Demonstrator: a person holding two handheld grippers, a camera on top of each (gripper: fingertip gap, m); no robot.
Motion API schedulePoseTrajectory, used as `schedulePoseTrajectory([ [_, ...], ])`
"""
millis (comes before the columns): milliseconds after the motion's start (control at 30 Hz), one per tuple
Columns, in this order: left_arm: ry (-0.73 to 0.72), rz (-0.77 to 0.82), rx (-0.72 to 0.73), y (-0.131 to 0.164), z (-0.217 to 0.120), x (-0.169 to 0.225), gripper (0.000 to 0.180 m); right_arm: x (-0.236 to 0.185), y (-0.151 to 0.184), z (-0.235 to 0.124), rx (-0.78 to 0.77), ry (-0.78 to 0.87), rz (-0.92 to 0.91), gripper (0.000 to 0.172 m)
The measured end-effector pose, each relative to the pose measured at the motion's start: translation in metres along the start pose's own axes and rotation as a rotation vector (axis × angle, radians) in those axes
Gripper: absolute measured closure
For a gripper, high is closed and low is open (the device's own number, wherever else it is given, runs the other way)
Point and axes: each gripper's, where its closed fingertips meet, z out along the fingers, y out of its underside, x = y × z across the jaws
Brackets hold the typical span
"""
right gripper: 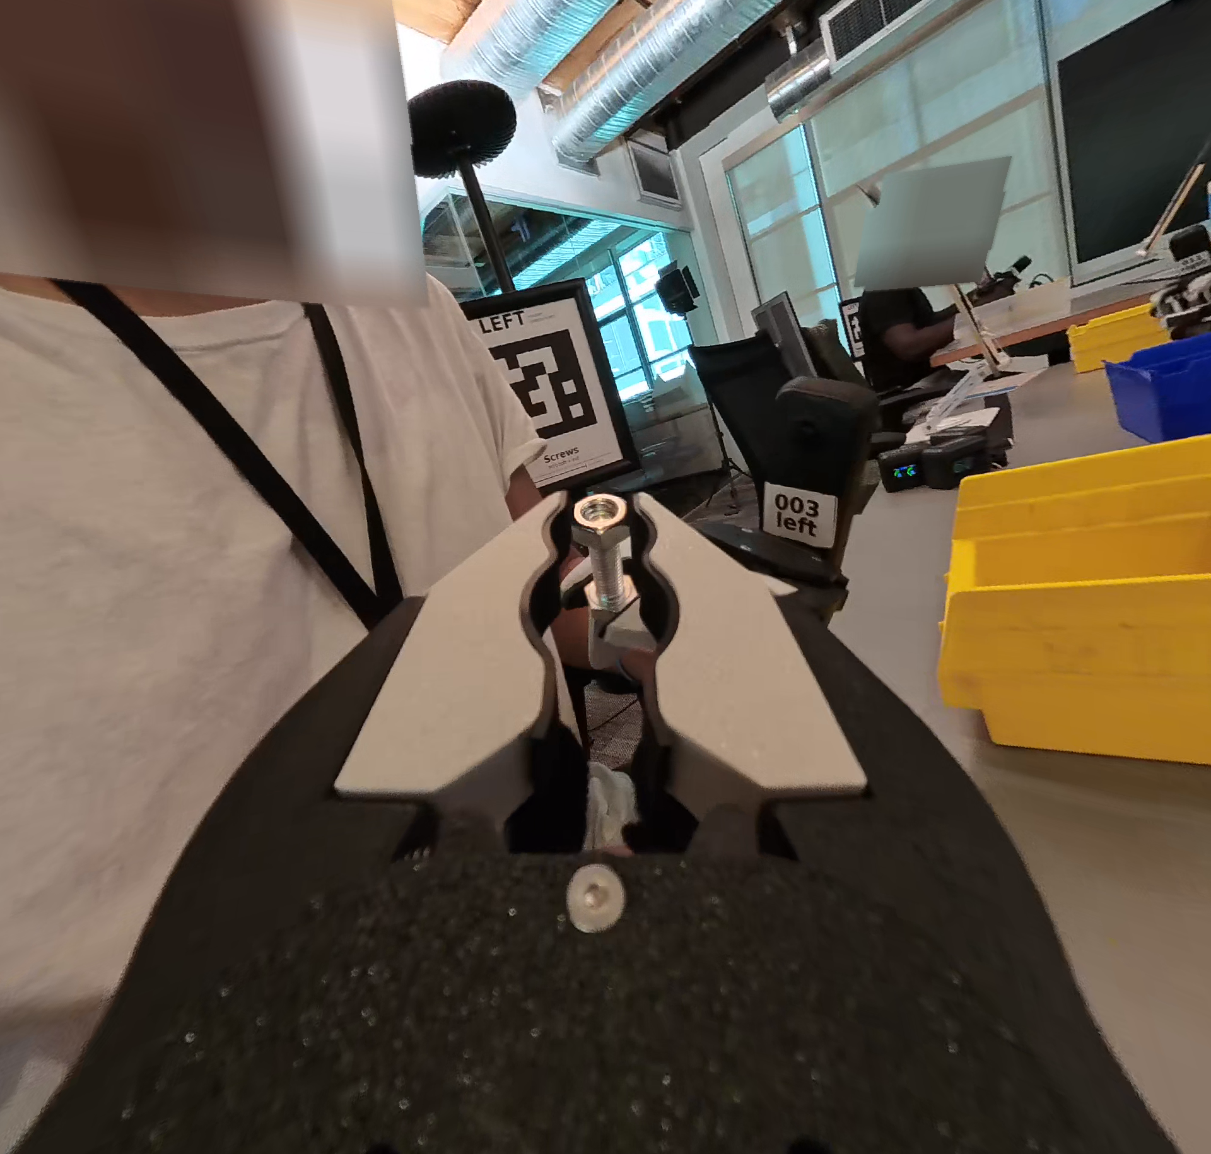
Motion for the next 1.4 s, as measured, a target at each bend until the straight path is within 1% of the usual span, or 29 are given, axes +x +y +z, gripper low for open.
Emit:
schedulePoseTrajectory([
  [67,-0.044,0.018,-0.003,-0.001,-0.002,-0.006,0.163,0.006,0.001,-0.003,0.004,0.044,0.013,0.155],
  [133,-0.114,0.054,-0.014,0.0,-0.005,-0.015,0.163,0.014,0.002,-0.007,-0.005,0.123,0.024,0.155],
  [233,-0.271,0.134,-0.035,-0.001,-0.012,-0.035,0.163,0.033,0.005,-0.016,-0.053,0.316,0.05,0.155],
  [300,-0.39,0.209,-0.078,0.0,-0.019,-0.049,0.163,0.045,0.009,-0.022,-0.12,0.464,0.075,0.155],
  [333,-0.441,0.25,-0.102,0.001,-0.022,-0.054,0.163,0.048,0.011,-0.025,-0.156,0.53,0.086,0.153],
  [367,-0.475,0.284,-0.123,0.001,-0.024,-0.057,0.163,0.046,0.008,-0.025,-0.179,0.565,0.075,0.144],
  [400,-0.483,0.302,-0.147,0.004,-0.025,-0.058,0.163,0.04,0.002,-0.024,-0.197,0.576,0.05,0.136],
  [433,-0.488,0.312,-0.168,0.006,-0.025,-0.059,0.163,0.034,-0.003,-0.025,-0.248,0.59,0.008,0.132],
  [467,-0.488,0.318,-0.182,0.008,-0.026,-0.06,0.163,0.03,-0.003,-0.028,-0.355,0.608,-0.058,0.13],
  [500,-0.466,0.308,-0.195,0.011,-0.025,-0.058,0.163,0.024,0.001,-0.03,-0.505,0.603,-0.154,0.128],
  [567,-0.375,0.254,-0.227,0.019,-0.02,-0.05,0.163,0.015,0.008,-0.038,-0.807,0.581,-0.393,0.127],
  [667,-0.261,0.193,-0.291,0.033,-0.015,-0.038,0.163,0.004,0.018,-0.045,-1.162,0.446,-0.712,0.128],
  [733,-0.22,0.184,-0.326,0.04,-0.012,-0.032,0.163,0.0,0.021,-0.047,-1.311,0.331,-0.911,0.132],
  [767,-0.197,0.173,-0.345,0.044,-0.01,-0.028,0.163,-0.002,0.024,-0.049,-1.37,0.264,-0.992,0.136],
  [833,-0.172,0.168,-0.378,0.051,-0.008,-0.025,0.163,-0.002,0.033,-0.056,-1.492,0.132,-1.126,0.138],
  [900,-0.158,0.163,-0.408,0.058,-0.006,-0.023,0.163,-0.003,0.042,-0.058,-1.529,0.014,-1.235,0.14],
  [967,-0.143,0.153,-0.423,0.062,-0.004,-0.022,0.163,-0.007,0.051,-0.052,-1.493,-0.081,-1.304,0.141],
  [1067,-0.127,0.136,-0.435,0.065,-0.004,-0.02,0.163,-0.01,0.064,-0.048,-1.474,-0.154,-1.299,0.142],
  [1133,-0.12,0.128,-0.44,0.066,-0.005,-0.02,0.163,-0.01,0.07,-0.048,-1.472,-0.174,-1.281,0.146],
  [1200,-0.119,0.127,-0.437,0.065,-0.005,-0.019,0.163,-0.01,0.074,-0.043,-1.444,-0.17,-1.267,0.149],
  [1233,-0.116,0.124,-0.439,0.066,-0.005,-0.019,0.163,-0.01,0.075,-0.041,-1.43,-0.158,-1.258,0.154],
  [1300,-0.123,0.126,-0.449,0.067,-0.006,-0.02,0.163,-0.009,0.076,-0.042,-1.428,-0.133,-1.216,0.155],
  [1367,-0.14,0.13,-0.434,0.064,-0.007,-0.023,0.163,-0.005,0.073,-0.042,-1.41,-0.051,-1.131,0.155],
  [1400,-0.156,0.143,-0.419,0.06,-0.008,-0.025,0.163,-0.002,0.07,-0.042,-1.387,0.014,-1.054,0.155],
])
